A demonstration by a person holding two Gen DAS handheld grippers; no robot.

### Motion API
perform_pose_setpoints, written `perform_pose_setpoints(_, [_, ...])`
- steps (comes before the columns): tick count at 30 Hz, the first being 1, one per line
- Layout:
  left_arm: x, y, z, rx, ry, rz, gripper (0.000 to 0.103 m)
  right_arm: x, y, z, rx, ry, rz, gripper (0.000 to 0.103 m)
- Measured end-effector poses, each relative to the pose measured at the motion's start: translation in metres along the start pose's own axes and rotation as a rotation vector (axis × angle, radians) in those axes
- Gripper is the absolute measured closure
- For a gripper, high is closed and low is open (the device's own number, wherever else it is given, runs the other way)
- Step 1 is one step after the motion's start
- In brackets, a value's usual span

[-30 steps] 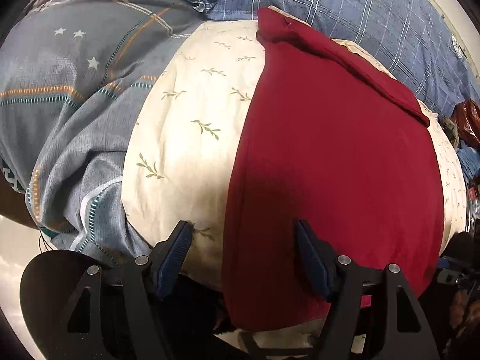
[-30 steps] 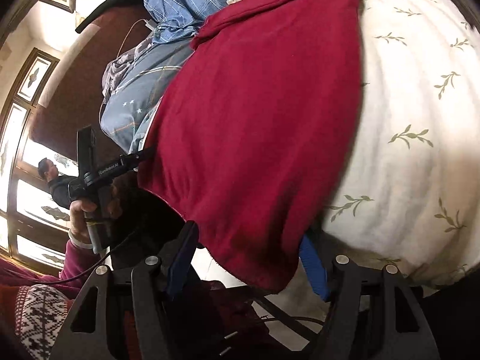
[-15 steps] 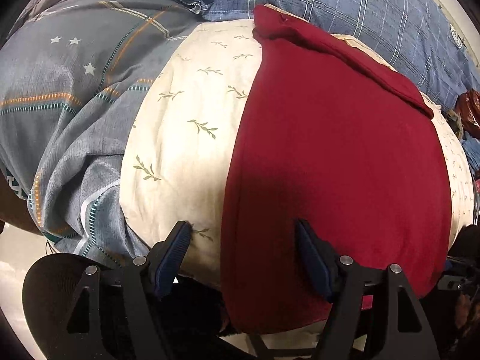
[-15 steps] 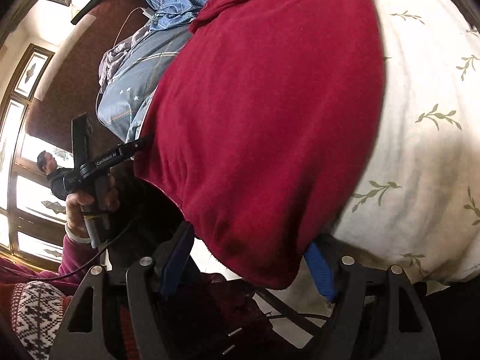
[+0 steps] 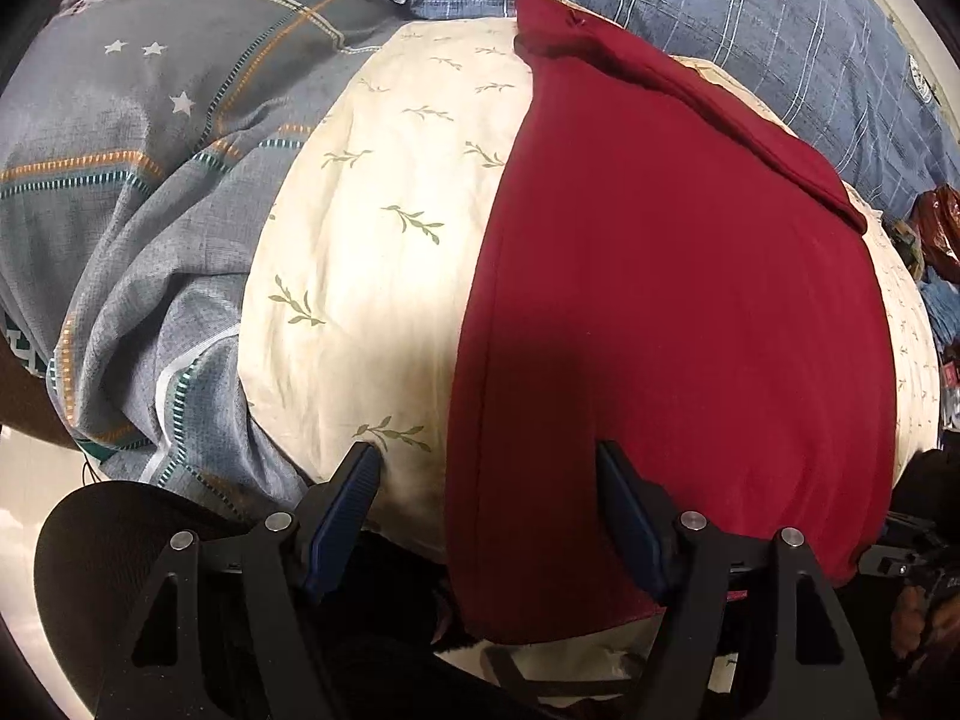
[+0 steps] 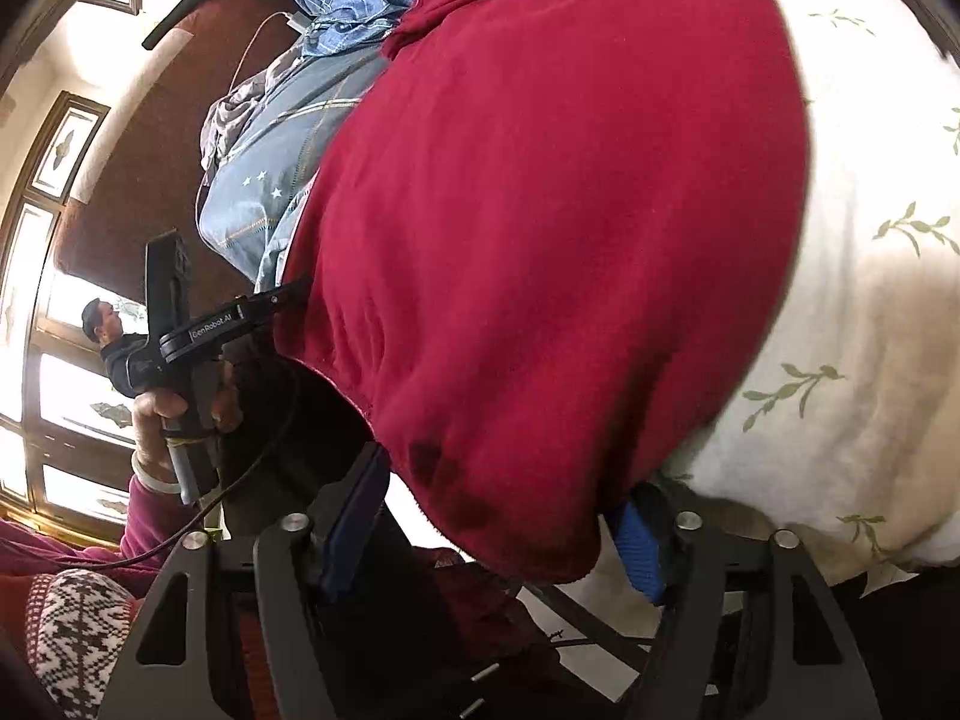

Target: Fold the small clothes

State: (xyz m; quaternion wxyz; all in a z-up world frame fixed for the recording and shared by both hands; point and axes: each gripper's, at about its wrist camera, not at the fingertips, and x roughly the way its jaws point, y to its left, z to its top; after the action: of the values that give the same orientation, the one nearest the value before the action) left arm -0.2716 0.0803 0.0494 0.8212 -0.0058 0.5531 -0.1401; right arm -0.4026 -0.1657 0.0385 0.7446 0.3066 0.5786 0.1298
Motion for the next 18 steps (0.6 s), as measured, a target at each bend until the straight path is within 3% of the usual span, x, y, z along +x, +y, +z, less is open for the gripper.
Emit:
perform_pose_setpoints(6, [0.003, -0.003, 0.000, 0.000, -0.003, 0.008, 0.029, 0.000, 0.012, 0.002, -0.069, -0.008, -0.003, 0.069])
perform_pose_setpoints(10, [0.003, -0.006, -0.003, 0.022, -0.012, 0.011, 0.034, -0.004, 0.021, 0.004, -0.107, -0.027, -0.014, 0.079])
perform_pose_setpoints(12, [0.001, -0.007, -0.004, 0.027, -0.018, 0.018, 0.047, -0.007, 0.025, 0.004, -0.106, -0.052, -0.001, 0.080])
perform_pose_setpoints(14, [-0.004, -0.009, -0.003, 0.032, -0.023, 0.008, 0.078, -0.011, 0.030, 0.004, -0.116, -0.075, 0.001, 0.081])
perform_pose_setpoints(16, [-0.010, -0.010, 0.000, 0.024, -0.016, -0.050, 0.097, -0.017, 0.036, 0.006, -0.137, -0.099, -0.012, 0.084])
perform_pose_setpoints(18, [-0.017, -0.011, 0.004, 0.017, -0.025, -0.079, 0.097, -0.024, 0.040, 0.008, -0.148, -0.122, -0.007, 0.085])
